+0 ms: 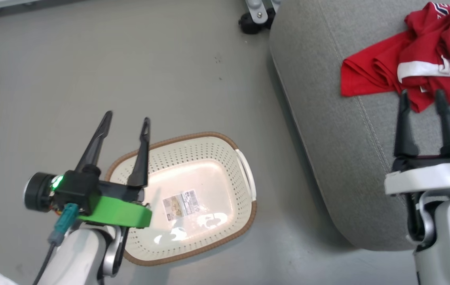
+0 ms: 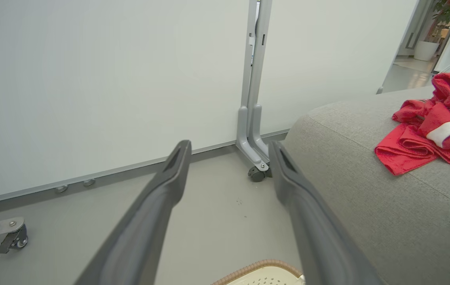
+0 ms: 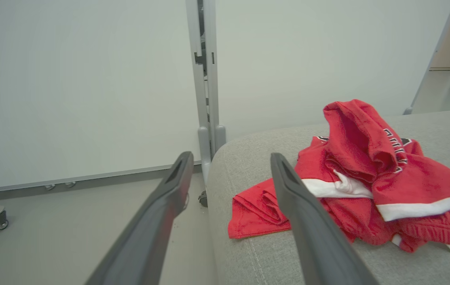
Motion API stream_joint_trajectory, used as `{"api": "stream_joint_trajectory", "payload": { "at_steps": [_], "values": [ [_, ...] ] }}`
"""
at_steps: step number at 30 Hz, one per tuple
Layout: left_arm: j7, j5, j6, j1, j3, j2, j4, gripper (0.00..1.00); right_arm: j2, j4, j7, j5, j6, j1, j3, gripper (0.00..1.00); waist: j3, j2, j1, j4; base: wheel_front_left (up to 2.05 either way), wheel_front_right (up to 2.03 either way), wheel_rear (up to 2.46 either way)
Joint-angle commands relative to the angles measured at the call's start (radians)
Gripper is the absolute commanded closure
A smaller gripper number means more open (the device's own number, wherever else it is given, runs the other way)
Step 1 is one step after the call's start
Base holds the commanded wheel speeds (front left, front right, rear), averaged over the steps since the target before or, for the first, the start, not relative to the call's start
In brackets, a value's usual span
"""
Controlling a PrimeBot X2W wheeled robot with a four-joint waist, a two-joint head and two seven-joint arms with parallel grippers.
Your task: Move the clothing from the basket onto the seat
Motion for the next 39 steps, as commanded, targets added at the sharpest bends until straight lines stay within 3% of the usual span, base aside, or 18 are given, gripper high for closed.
{"api": "stream_joint_trajectory", "payload": {
  "at_steps": [1, 6, 16, 29, 39],
  "values": [
    [-0.008, -0.005, 0.006, 0.025, 0.027, -0.002, 0.003, 0.00, 0.006, -0.017, 0.008, 0.003, 0.000, 0.029, 0.024, 0.00, -0.069, 0.0000, 0.0001, 0.064, 0.00, 0.00, 0.00],
    [-0.007, 0.016, -0.015, 0.099, 0.164, -0.030, 0.006, 0.00, 0.023, -0.065, 0.030, 0.001, 0.000, 0.093, 0.094, 0.00, -0.118, 0.0000, 0.0001, 0.120, 0.00, 0.00, 0.00],
    [-0.007, 0.062, -0.095, 0.249, 0.389, -0.109, 0.016, 0.00, 0.032, -0.116, 0.065, -0.021, 0.000, 0.201, 0.114, 0.00, -0.194, 0.0000, 0.0001, 0.171, 0.00, 0.00, 0.00],
    [-0.007, 0.162, -0.198, 0.376, 0.463, -0.198, 0.057, 0.00, 0.036, -0.177, 0.125, -0.016, 0.000, 0.340, 0.126, 0.00, -0.291, 0.0000, 0.0001, 0.177, 0.00, 0.00, 0.00],
    [-0.007, 0.189, -0.234, 0.415, 0.481, -0.221, 0.100, 0.00, 0.036, -0.189, 0.148, -0.001, 0.000, 0.396, 0.143, 0.00, -0.331, 0.0000, 0.0001, 0.177, 0.00, 0.00, 0.00]
  ]
}}
